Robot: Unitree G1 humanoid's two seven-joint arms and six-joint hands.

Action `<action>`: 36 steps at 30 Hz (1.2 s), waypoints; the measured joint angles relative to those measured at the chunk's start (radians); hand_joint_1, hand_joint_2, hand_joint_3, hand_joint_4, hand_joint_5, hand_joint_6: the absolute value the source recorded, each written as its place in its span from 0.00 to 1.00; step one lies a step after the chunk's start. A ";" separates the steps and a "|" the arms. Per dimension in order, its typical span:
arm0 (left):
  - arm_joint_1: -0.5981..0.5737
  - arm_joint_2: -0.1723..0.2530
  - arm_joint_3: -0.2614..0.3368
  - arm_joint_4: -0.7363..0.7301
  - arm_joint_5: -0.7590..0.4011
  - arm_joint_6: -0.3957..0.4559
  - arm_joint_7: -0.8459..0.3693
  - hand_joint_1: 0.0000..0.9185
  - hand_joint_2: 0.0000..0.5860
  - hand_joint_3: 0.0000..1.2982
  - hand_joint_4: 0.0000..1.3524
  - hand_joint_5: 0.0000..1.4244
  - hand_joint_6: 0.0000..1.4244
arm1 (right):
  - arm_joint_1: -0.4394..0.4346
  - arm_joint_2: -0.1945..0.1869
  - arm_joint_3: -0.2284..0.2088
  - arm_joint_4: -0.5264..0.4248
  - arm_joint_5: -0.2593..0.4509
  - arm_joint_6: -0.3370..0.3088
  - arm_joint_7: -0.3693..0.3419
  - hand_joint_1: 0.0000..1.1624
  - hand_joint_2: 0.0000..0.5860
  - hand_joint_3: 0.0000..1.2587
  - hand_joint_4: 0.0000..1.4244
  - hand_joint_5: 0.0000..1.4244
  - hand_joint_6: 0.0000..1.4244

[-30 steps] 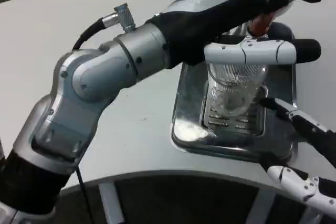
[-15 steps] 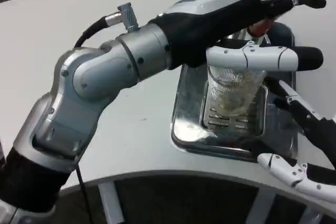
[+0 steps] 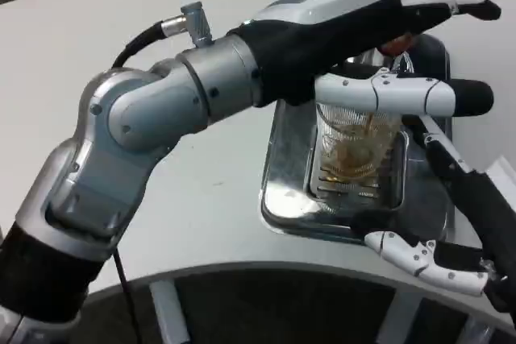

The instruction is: Grasp the cup under the faucet to collect the drink, then remove the cup.

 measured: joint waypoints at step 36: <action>-0.009 0.010 0.000 0.001 -0.001 -0.006 -0.008 0.00 0.15 0.11 0.03 0.04 0.09 | -0.104 0.102 0.050 0.192 -0.063 -0.088 -0.182 0.62 0.42 0.00 0.00 0.00 0.01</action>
